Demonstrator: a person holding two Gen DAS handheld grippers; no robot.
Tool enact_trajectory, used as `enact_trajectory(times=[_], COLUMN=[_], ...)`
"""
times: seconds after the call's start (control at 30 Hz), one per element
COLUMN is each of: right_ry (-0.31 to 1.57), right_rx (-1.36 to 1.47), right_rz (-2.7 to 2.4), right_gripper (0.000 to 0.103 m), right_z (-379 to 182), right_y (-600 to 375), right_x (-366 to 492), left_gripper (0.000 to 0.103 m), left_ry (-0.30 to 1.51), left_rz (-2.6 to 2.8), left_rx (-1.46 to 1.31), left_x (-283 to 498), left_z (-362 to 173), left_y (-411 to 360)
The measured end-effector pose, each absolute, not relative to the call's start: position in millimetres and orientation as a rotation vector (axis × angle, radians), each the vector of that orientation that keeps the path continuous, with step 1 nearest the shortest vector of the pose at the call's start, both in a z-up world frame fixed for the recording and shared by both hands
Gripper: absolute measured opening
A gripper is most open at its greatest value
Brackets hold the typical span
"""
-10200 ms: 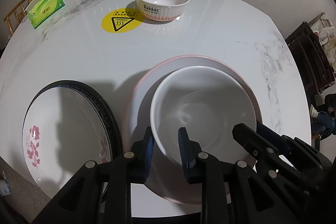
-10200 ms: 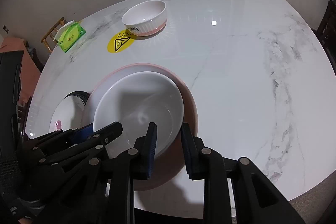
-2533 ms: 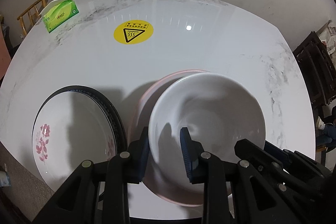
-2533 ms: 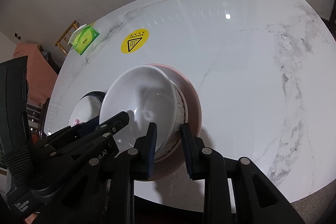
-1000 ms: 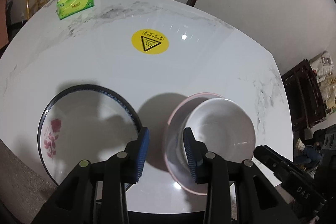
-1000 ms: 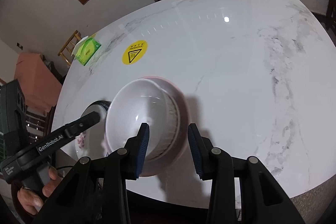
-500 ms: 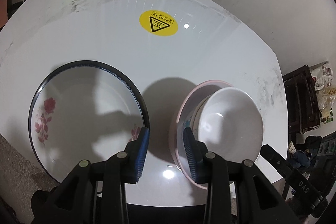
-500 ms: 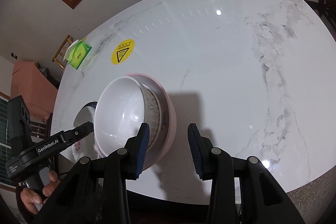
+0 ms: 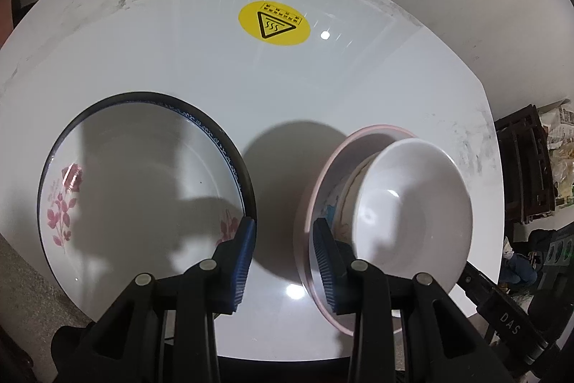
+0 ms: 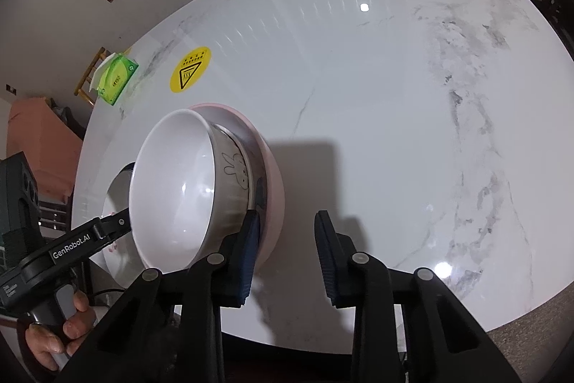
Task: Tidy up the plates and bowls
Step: 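Grasp the pink bowl rim with both grippers and tilt the bowl stack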
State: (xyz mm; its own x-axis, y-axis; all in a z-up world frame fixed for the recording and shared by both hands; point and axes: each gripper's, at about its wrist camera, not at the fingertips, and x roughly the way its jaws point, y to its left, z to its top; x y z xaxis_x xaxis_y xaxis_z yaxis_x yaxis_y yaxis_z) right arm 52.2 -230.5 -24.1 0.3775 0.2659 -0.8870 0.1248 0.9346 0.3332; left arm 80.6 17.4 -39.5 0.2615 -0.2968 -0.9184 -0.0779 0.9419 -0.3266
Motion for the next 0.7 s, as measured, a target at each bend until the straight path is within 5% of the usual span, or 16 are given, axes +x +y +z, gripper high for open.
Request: enact_trajectory(times=[0.43,0.7], right_ry=[1.188,1.189], right_rx=[0.330,0.325], right_rz=[0.048,0.032], right_gripper=[0.029,0.029], right_z=[-30,-31], right_y=[-229,-235], right_x=[65,68], left_gripper=[0.031,0.018], left_ry=[1.300,1.308], left_rz=[-0.157,-0.233], left_rx=[-0.309,-0.351], left_x=[83,86], left_z=[-47,-49], left_y=[10,4])
